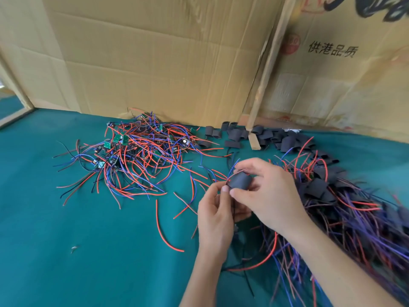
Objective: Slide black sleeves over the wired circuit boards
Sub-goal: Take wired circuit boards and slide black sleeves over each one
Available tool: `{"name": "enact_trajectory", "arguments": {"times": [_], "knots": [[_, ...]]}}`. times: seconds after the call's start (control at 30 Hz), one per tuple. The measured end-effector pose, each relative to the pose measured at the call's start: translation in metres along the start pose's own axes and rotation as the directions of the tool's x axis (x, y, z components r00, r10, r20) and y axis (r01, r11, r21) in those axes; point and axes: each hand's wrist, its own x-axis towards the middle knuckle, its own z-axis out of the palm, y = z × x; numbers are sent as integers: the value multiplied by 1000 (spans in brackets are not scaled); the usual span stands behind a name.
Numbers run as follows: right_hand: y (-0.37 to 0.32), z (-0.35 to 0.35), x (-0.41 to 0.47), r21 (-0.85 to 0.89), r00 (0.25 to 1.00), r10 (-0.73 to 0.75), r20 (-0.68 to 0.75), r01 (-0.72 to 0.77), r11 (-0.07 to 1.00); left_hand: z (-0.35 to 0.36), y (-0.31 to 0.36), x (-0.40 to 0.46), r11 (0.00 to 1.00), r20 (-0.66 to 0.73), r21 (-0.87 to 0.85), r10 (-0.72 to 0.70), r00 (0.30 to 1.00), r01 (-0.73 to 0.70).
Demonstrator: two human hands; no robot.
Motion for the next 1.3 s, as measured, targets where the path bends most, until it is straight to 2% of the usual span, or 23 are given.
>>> {"name": "enact_trajectory", "arguments": {"times": [0.1, 0.2, 0.27, 0.33, 0.4, 0.47, 0.53, 0.67, 0.83, 0.97, 1.1, 1.3], "knots": [[0, 5, -5, 56, 995, 47, -88, -42, 998, -2, -1, 2, 998, -40, -59, -11, 999, 9], [0, 9, -9, 30, 983, 35, -180, -30, 999, -4, -4, 4, 999, -170, -50, -2, 985, -6], [-1, 13, -14, -21, 988, -22, -152, 19, 1000, -5, -7, 5, 996, -249, 72, 59, 967, -42], [-3, 18, -17, 8, 995, -30, -95, 31, 999, -6, -10, 4, 959, -273, 266, 169, 947, -95], [-1, 18, -15, 82, 997, 20, -73, -13, 997, -7, -11, 3, 881, -233, 434, 313, 921, -189], [2, 13, -12, 181, 994, 90, -68, -76, 981, -8, -10, 2, 834, -163, 478, 393, 905, -276], [3, 6, -11, 256, 988, 137, -70, -115, 960, -5, -8, 1, 846, -75, 433, 379, 923, -312], [5, -1, -10, 293, 983, 186, -14, -173, 940, -3, -7, 2, 939, 20, 237, 251, 968, -248], [9, -5, -12, 291, 977, 212, -30, -194, 937, -5, -1, 1, 995, -7, 39, 89, 996, -88], [5, -11, -7, 320, 983, 165, -73, -134, 938, -6, 2, 0, 997, 3, -71, -28, 1000, 28], [2, -26, 0, 455, 974, 169, -152, -83, 887, -8, 4, 1, 993, 44, -116, -29, 999, 34], [-2, -30, -9, 615, 933, 174, -315, 61, 786, -7, 4, 2, 993, 32, -113, -23, 999, 27]]}}
